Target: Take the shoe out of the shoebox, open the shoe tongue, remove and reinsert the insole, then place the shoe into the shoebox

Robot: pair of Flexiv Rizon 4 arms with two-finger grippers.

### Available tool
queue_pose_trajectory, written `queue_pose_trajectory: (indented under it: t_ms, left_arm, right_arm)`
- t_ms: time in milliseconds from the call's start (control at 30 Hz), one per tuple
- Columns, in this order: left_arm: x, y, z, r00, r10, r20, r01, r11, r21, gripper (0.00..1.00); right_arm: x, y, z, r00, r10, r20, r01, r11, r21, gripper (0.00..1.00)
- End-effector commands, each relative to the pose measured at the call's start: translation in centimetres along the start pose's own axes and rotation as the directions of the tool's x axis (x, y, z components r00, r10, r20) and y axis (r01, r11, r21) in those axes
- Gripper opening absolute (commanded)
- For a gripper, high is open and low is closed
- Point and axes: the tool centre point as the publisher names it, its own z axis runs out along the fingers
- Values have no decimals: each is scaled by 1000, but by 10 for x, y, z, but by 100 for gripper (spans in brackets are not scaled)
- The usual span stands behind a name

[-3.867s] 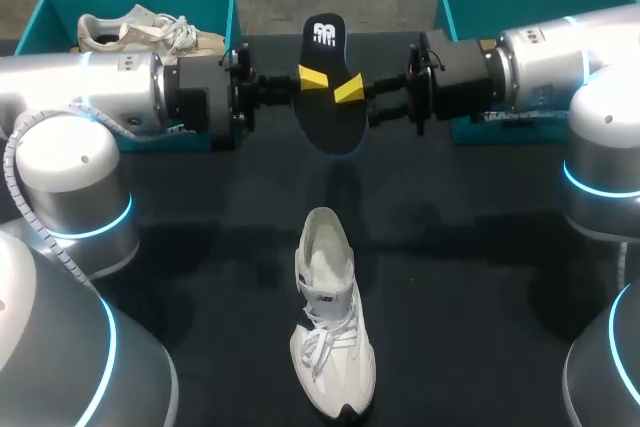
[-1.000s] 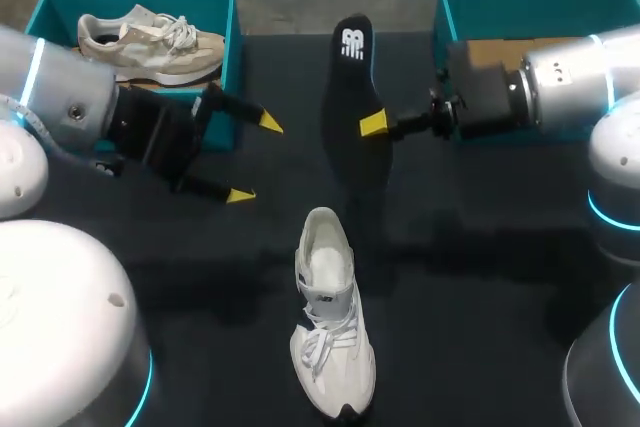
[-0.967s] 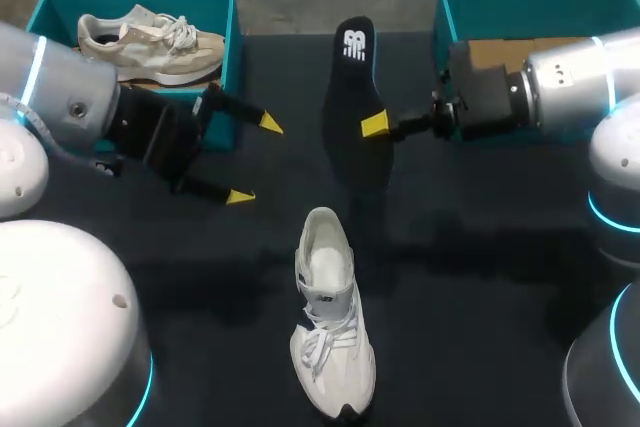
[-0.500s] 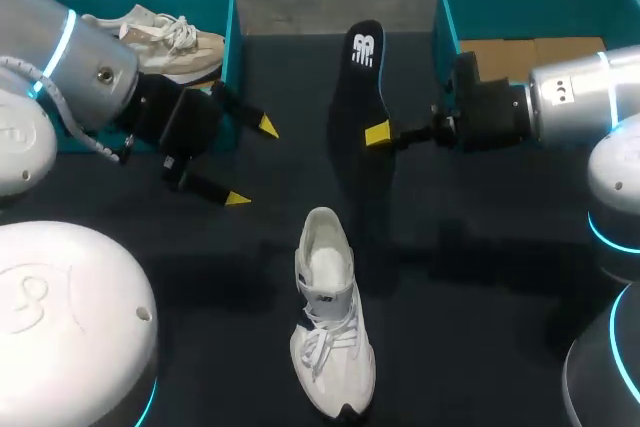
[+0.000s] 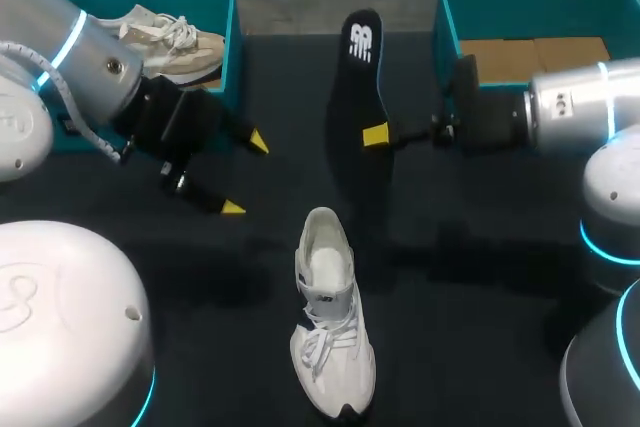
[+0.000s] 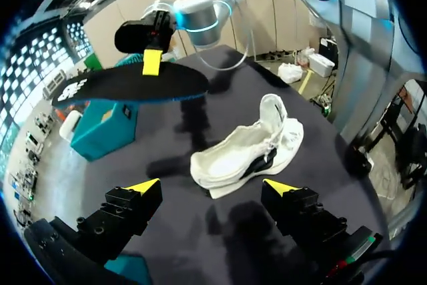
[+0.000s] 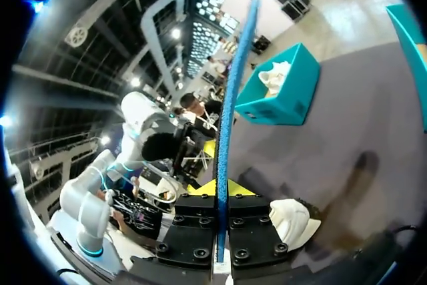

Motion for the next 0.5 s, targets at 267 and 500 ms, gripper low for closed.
queue_pose_trajectory:
  t_ms: [267,500]
  left_arm:
    - [8,16,25,991,-114,-73,105,987,-121,100]
    - [8,16,25,991,-114,-73,105,987,-121,100]
  right_arm:
    - [-9,-6,17,997,-72,16,73,996,-53,0]
    - [-9,-6,17,997,-72,16,73,996,-53,0]
